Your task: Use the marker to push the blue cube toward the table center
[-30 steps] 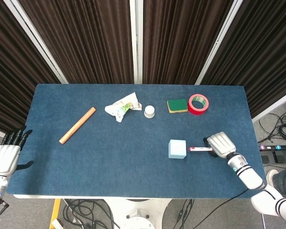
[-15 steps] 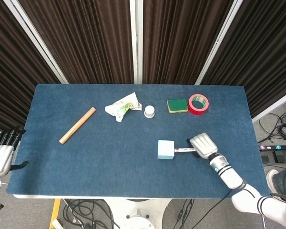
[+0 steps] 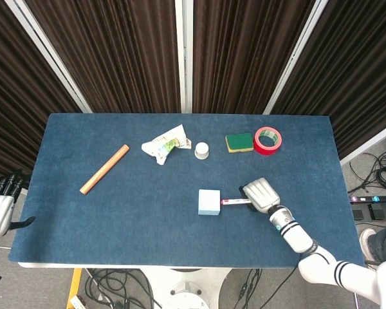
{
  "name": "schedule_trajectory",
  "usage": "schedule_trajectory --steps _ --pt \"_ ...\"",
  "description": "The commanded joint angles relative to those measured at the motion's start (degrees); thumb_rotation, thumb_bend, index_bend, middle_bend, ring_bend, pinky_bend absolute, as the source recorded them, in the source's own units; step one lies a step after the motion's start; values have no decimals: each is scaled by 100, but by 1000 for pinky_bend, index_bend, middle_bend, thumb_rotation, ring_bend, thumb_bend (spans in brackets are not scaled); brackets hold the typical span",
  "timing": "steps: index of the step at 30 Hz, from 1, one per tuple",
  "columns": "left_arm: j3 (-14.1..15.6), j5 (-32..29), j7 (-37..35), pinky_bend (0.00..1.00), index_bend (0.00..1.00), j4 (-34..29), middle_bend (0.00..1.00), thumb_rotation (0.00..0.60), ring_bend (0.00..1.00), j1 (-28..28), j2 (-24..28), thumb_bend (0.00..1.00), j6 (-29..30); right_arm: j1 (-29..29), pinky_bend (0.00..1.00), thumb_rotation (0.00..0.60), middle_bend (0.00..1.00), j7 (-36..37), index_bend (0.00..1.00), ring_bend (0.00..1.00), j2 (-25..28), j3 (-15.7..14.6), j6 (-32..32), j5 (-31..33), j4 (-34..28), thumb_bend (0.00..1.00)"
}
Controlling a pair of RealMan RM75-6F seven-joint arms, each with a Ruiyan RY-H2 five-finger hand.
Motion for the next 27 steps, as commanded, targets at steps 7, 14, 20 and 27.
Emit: schedule_trajectory --steps 7,14,20,27 --pt "18 47 19 102 136 -5 61 600 0 -16 -65 11 -9 -91 1000 600 631 -11 650 948 297 -110 43 23 -100 245" --pt "9 30 22 102 136 -9 61 600 0 -2 -23 11 8 26 1000 600 632 -78 651 947 39 -55 -39 72 -111 244" --pt "4 -13 -50 102 135 40 61 600 0 24 12 11 -2 287 1000 600 633 -364 652 949 -406 140 -294 345 -61 245" --pt "10 -45 -157 102 135 128 61 600 0 50 26 11 -29 531 1000 600 635 -691 655 949 -750 375 -352 638 -104 246"
